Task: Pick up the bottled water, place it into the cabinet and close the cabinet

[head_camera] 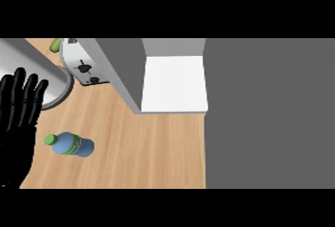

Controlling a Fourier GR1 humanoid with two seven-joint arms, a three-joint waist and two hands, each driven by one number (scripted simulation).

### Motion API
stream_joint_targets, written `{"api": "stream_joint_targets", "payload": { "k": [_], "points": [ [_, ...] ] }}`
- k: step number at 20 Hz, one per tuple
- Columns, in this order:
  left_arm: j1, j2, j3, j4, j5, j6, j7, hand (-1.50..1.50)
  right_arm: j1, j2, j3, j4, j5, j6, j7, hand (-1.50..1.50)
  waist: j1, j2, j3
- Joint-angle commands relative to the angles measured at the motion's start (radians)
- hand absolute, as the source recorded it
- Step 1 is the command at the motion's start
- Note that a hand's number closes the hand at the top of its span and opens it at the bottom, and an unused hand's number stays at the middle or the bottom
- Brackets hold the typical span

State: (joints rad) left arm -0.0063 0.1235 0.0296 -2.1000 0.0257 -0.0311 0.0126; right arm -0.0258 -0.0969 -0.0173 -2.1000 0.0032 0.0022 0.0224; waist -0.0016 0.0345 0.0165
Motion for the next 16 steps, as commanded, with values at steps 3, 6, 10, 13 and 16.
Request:
{"api": "stream_joint_targets", "payload": {
  "k": [3, 6, 10, 13, 16],
  "points": [
    [0.03, 0.003, 0.113, -0.001, -0.02, 0.067, 0.002, -1.5, 0.074, 0.056, 0.062, -0.043, 0.034, -0.022, -0.025, -1.5, 0.003, -0.036, -0.017],
    [0.069, 0.023, 0.233, -0.058, -0.029, 0.129, 0.021, -1.5, 0.181, 0.061, 0.075, -0.221, -0.017, -0.004, -0.005, -1.5, -0.003, -0.045, -0.017],
    [0.188, -0.096, 0.16, -0.103, 0.036, 0.169, 0.201, -1.5, 0.268, 0.051, 0.119, -0.186, -0.138, 0.054, 0.171, -1.5, 0.006, -0.041, -0.016],
    [0.218, -0.121, 0.056, -0.18, -0.034, 0.246, 0.251, -1.5, 0.396, 0.058, 0.18, -0.293, -0.112, 0.059, 0.184, -1.5, -0.005, -0.039, -0.016],
    [0.259, -0.122, 0.038, -0.235, -0.075, 0.26, 0.275, -1.5, 0.446, 0.062, 0.239, -0.391, -0.089, 0.054, 0.23, -1.5, -0.003, -0.038, -0.016]
  ]
}}
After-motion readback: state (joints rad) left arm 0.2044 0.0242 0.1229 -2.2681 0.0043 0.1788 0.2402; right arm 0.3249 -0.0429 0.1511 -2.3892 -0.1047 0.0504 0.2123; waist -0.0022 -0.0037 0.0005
